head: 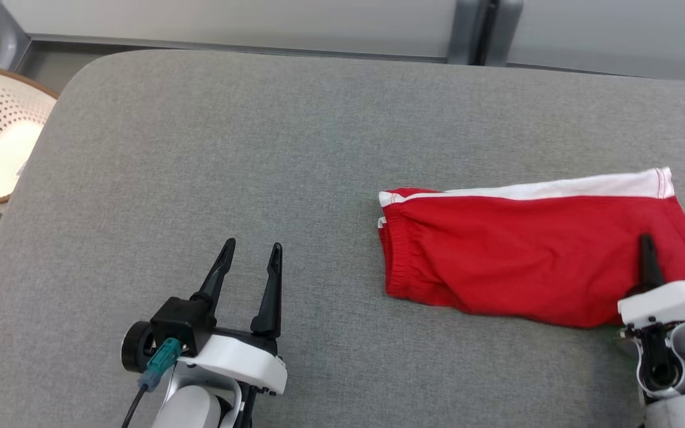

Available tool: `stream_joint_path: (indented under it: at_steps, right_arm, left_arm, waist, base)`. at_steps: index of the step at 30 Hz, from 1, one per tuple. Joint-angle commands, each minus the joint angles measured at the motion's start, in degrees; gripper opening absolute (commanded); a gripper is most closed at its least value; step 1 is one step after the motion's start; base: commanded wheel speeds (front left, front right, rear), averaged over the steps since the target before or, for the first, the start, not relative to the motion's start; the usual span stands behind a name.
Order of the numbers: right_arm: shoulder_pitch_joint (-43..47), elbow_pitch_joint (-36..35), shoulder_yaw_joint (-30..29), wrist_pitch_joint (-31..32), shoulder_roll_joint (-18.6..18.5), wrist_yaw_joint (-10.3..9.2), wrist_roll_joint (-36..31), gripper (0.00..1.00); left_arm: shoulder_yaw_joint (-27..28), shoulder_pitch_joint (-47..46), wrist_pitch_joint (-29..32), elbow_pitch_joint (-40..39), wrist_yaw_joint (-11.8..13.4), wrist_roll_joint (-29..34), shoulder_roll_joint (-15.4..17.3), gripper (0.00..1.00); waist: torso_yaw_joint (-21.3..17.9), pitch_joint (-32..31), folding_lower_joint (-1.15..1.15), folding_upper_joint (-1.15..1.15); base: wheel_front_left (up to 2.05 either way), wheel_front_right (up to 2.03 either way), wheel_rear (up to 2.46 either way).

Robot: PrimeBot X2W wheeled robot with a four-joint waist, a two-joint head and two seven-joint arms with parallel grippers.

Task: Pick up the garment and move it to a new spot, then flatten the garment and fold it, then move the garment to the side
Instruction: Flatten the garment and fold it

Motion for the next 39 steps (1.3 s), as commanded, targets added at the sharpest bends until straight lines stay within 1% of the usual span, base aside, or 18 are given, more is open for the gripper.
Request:
stream_joint_path:
  at_steps: [1, 4, 6, 10, 12, 17, 18, 25, 31, 36, 37, 38, 39]
  right_arm:
    - [2.88, -0.68, -0.57, -0.54, -0.04, -0.01, 0.06, 0.00]
    - [5.34, -0.38, -4.24, -1.45, 0.05, -0.02, -0.41, 0.00]
    - [5.43, -0.26, -5.67, -1.46, 0.69, -0.01, -1.13, 0.00]
    - [4.89, -1.48, -5.21, -2.06, 0.99, -0.01, -2.53, 0.00]
    - [4.28, -2.77, -3.74, -2.92, 1.16, -0.01, -3.38, 0.00]
    - [4.45, -8.06, 3.59, -4.92, 1.54, -0.01, -2.88, 0.00]
    - [4.92, -9.05, 5.20, -5.24, 1.50, -0.01, -2.62, 0.00]
    - [7.69, -14.72, 18.19, -6.81, 0.42, -0.01, -1.41, 0.00]
    - [8.98, -15.76, 26.35, -8.34, -1.00, -0.01, 0.52, 0.00]
    - [8.26, -13.18, 31.81, -8.41, -1.87, -0.01, 1.71, 0.00]
    - [7.87, -12.67, 32.69, -8.80, -2.22, -0.01, 1.38, 0.05]
    - [7.49, -12.24, 33.74, -9.35, -2.55, -0.01, 0.71, 0.95]
    - [7.36, -11.85, 34.89, -9.78, -2.48, -0.01, 0.62, 1.00]
  left_arm:
    - [0.28, 0.63, -0.05, 0.25, -0.25, 0.25, 0.22, 1.00]
    - [0.22, 0.98, -0.05, 0.51, -0.43, 0.54, 0.23, 1.00]
    - [0.26, 1.14, -0.06, 0.60, -0.47, 0.54, 0.22, 1.00]
    - [0.20, 1.43, -0.05, 0.77, -0.46, 0.30, 0.26, 1.00]
    - [-0.15, 1.41, -0.06, 0.93, -0.64, 0.27, 0.21, 1.00]
    - [-0.10, 1.63, -0.05, 1.50, -0.53, 0.45, 0.22, 1.00]
    - [0.22, 1.79, -0.05, 1.49, -0.32, -0.51, 0.24, 1.00]
    - [1.18, 2.31, -0.05, 1.77, -0.67, -0.65, 0.22, 1.00]
    - [1.06, 2.79, -0.06, 1.97, -0.67, -0.66, 0.23, 1.00]
    - [0.74, 3.22, -0.05, 1.84, -0.38, -1.21, 0.23, 1.00]
    - [0.77, 3.22, -0.05, 1.84, -0.31, -1.34, 0.23, 1.00]
    - [0.75, 3.16, -0.05, 1.84, -0.28, -1.39, 0.22, 1.00]
    - [0.78, 3.12, -0.05, 1.90, -0.26, -1.51, 0.22, 1.00]
  waist:
    - [-1.88, -1.44, 0.00, 0.00]
    - [-2.56, -1.95, 0.00, 0.00]
    - [-2.75, -2.18, 0.00, 0.00]
    - [-2.83, -2.26, 0.00, 0.00]
    - [-2.61, -2.42, 0.00, 0.00]
    - [-1.76, -3.38, 0.00, 0.00]
    - [-1.57, -3.58, 0.00, 0.00]
    - [0.18, -4.50, 0.00, 0.00]
    - [1.68, -5.15, 0.00, 0.00]
    - [2.98, -5.24, 0.00, 0.00]
    - [3.16, -5.13, 0.00, 0.00]
    - [3.35, -5.00, 0.00, 0.00]
    - [3.52, -4.90, 0.00, 0.00]
  base:
    - [0.00, 0.00, 0.00]
    - [0.00, 0.00, 0.00]
    - [0.00, 0.00, 0.00]
    - [0.00, 0.00, 0.00]
    - [0.00, 0.00, 0.00]
    - [0.00, 0.00, 0.00]
    - [0.00, 0.00, 0.00]
    - [0.00, 0.00, 0.00]
    - [0.00, 0.00, 0.00]
    - [0.00, 0.00, 0.00]
    - [0.00, 0.00, 0.00]
    - [0.00, 0.00, 0.00]
    - [0.00, 0.00, 0.00]
